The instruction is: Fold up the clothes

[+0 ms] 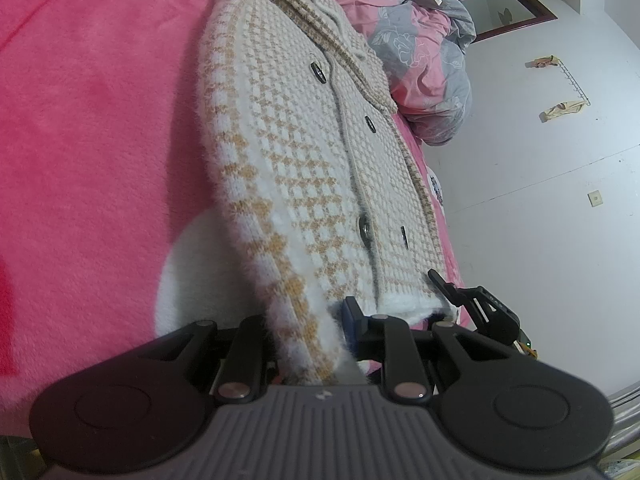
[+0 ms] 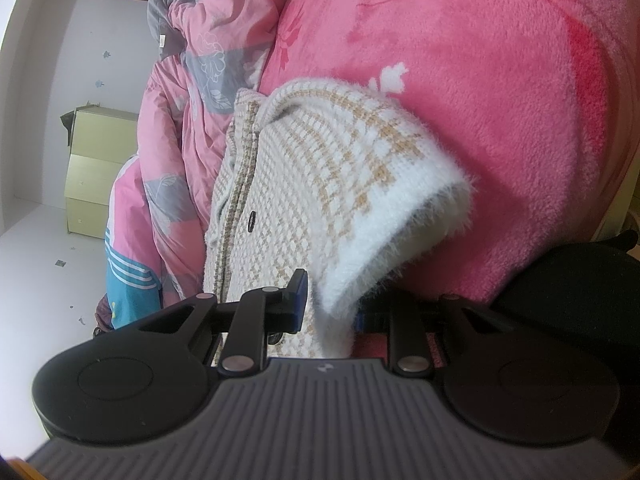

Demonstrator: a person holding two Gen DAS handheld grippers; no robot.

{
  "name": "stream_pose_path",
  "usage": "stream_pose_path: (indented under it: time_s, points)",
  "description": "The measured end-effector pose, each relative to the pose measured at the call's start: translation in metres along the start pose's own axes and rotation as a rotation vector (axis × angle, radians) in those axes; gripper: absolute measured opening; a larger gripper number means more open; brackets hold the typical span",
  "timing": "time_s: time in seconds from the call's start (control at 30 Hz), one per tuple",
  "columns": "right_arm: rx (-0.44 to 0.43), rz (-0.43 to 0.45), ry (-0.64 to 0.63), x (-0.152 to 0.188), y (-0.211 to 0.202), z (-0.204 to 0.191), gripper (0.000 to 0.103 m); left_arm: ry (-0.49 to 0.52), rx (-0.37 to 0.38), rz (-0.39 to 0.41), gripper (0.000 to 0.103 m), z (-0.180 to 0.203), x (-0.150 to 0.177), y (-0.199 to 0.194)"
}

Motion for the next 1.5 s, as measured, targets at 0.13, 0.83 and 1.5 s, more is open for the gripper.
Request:
stream_pose_path:
  time_s: [0.13,0.83,1.5]
  points:
    - [0.001,-0.002,-0.002,-0.001,0.000,0.000,0.019,0.001,0.000,0.000,0.021,0.000,0.000,0.000]
    - [0.004,-0.004,-0.007,-0.001,0.000,0.001,0.017,0.002,0.000,0.004,0.021,0.000,0.000,0.000]
    - [-0.026,0.052,-0.170,-0.001,-0.006,-0.031,0.009,0.112,0.083,0.138,0.008,0.029,-0.014,-0.021]
Point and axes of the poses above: each gripper's, at about its wrist camera, not at the fingertips, and y roughly the way its jaws point, z to its right, x to its underside, the point moved 4 cm from there along y, roughly the way its jaws point, and after that the axes turned 12 degrees about -z, right-handed, at the moved point
